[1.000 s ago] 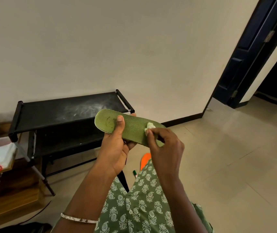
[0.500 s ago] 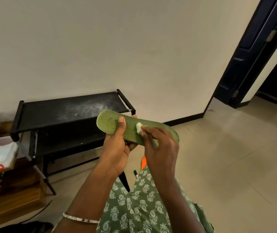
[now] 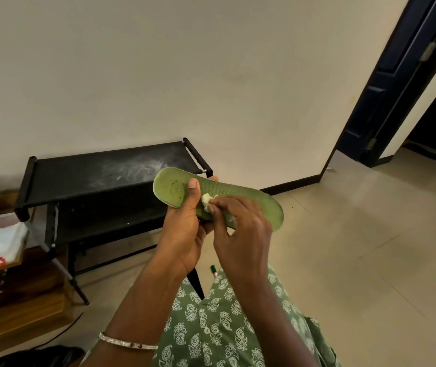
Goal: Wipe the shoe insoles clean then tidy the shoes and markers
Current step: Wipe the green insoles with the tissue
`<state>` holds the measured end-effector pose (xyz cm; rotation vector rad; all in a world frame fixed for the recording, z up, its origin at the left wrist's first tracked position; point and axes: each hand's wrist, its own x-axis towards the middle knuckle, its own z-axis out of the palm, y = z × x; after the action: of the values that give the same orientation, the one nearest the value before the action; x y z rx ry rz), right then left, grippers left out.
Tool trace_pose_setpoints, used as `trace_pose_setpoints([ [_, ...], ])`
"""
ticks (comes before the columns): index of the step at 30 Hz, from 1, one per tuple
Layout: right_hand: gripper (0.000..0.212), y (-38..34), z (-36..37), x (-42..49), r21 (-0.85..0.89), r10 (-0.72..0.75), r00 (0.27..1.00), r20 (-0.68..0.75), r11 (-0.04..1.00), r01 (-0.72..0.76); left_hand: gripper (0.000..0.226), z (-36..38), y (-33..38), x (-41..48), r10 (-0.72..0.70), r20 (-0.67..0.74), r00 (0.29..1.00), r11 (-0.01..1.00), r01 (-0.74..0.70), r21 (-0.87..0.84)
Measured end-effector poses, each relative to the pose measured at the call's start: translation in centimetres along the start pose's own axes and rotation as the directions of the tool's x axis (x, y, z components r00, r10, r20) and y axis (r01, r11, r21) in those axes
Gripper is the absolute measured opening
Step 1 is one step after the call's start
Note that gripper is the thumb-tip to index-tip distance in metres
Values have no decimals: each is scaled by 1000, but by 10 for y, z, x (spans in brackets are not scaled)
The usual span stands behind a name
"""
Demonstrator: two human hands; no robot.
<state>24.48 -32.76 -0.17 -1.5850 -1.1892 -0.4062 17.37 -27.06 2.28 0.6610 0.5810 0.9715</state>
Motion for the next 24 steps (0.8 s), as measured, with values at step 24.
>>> trace_pose_setpoints([
  [24,24,21,-7,1,-43,-20,1000,-14,999,20,42,-1,10,-2,31,6,1000,997,-31,63],
])
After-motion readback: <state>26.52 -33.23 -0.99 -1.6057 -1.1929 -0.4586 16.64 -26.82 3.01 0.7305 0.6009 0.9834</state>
